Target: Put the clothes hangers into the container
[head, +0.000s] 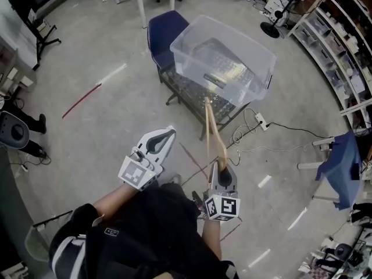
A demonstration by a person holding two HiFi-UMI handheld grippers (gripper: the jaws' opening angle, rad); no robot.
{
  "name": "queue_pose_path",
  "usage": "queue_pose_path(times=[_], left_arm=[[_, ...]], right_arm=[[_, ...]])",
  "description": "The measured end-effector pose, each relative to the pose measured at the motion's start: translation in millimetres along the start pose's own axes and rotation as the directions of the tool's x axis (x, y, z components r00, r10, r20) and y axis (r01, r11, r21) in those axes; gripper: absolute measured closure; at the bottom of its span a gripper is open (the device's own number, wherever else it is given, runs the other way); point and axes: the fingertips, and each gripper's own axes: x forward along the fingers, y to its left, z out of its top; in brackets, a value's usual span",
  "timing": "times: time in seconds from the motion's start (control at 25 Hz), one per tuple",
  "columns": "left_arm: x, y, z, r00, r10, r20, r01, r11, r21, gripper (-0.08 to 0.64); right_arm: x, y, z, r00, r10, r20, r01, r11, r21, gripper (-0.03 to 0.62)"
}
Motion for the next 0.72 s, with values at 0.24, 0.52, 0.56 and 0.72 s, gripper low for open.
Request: queue_pose_path(times=[0.24, 0.52, 0.56, 0.72], left_arm=[[22.3, -3.7, 10.1, 0.999, 0.024, 0.029, -0.025, 1.0, 0.016, 0.541], [61.6, 24.3, -4.9, 1.0, 0.029, 0.002, -0.029, 1.0, -0.003, 0.541], [69.3, 31.0, -7.0, 1.0, 0.023, -0.004, -0.023, 1.0, -0.005, 0.541], [100.5, 64.8, -9.0, 0.999, 0.006, 0.04, -0.005, 0.999, -0.035, 0.541]], right_arm=[[15.3, -18.3, 2.6, 0.999, 0.041, -0.013, -0.041, 0.999, -0.001, 0.522], [52.1, -36.8, 11.0, 0.999, 0.039, -0.017, -0.039, 0.999, -0.006, 0.522], [61.2, -39.8, 12.1, 0.999, 0.035, -0.017, -0.035, 0.999, -0.006, 0.522], [102.5, -47.7, 20.7, 1.0, 0.014, -0.025, -0.014, 1.0, -0.014, 0.522]])
